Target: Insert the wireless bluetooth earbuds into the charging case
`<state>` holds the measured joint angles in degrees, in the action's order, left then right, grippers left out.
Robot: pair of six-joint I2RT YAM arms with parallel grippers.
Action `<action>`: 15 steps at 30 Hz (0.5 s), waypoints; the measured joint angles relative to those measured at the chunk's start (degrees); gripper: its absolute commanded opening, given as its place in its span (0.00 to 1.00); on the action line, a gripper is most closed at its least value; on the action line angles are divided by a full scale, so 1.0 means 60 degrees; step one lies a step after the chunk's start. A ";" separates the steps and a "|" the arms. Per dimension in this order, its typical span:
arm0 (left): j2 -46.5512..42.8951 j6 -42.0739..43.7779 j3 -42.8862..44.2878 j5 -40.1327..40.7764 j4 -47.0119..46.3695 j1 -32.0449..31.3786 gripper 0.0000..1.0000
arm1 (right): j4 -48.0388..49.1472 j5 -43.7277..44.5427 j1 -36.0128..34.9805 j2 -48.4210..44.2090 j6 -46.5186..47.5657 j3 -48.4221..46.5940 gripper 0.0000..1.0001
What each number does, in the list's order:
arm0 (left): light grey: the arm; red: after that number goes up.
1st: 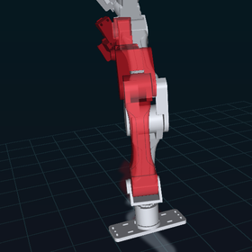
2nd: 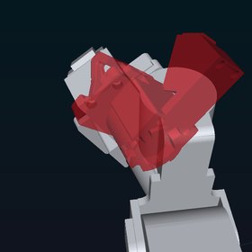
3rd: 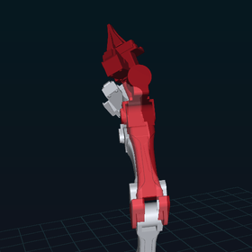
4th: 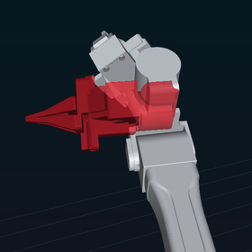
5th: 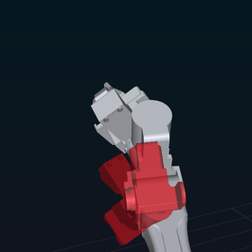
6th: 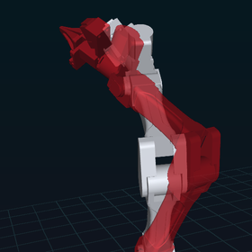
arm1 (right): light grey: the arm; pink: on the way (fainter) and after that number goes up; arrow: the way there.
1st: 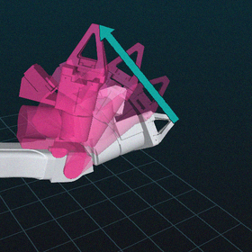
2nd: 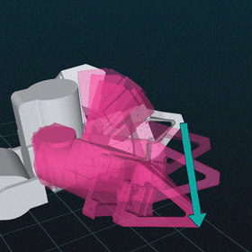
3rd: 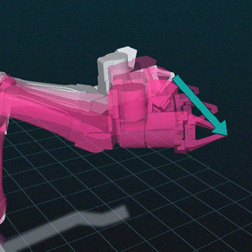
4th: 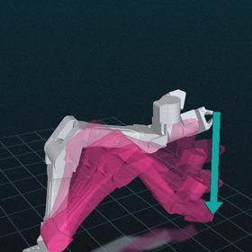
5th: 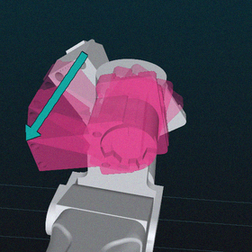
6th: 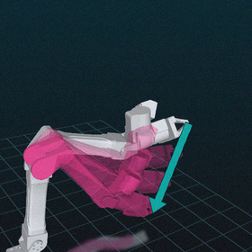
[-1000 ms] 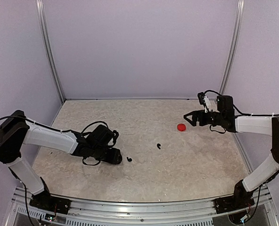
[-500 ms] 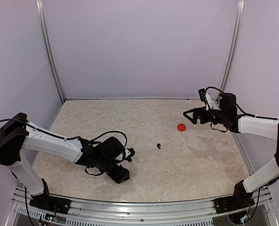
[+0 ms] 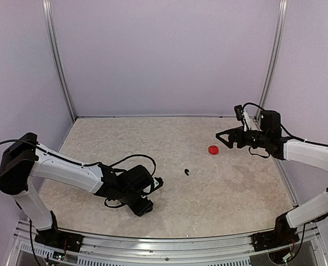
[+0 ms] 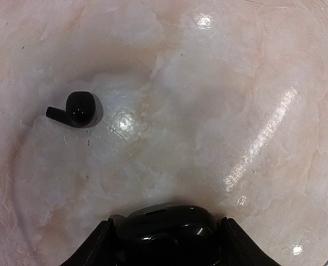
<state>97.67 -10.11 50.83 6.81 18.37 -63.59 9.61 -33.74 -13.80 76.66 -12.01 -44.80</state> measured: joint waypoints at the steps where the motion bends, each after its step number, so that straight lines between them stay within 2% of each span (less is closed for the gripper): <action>1: -0.0007 0.0120 0.0000 0.0069 -0.0011 -0.0040 0.43 | -0.0004 -0.0102 -0.0051 -0.0033 -0.0036 0.0066 0.92; 7: -0.0455 0.1082 -0.0073 0.0561 0.0011 -0.0798 0.42 | -0.0029 -0.0903 -0.0601 -0.0189 -0.0437 0.0572 0.91; 15: -0.2845 0.3330 -0.0280 0.1464 -0.0951 -0.2248 0.43 | 0.0033 -0.2331 -0.1606 -0.0423 -0.1315 0.1290 0.90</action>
<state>80.60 9.87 49.15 15.59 12.67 -77.08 9.80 -47.72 -23.44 74.13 -19.90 -37.06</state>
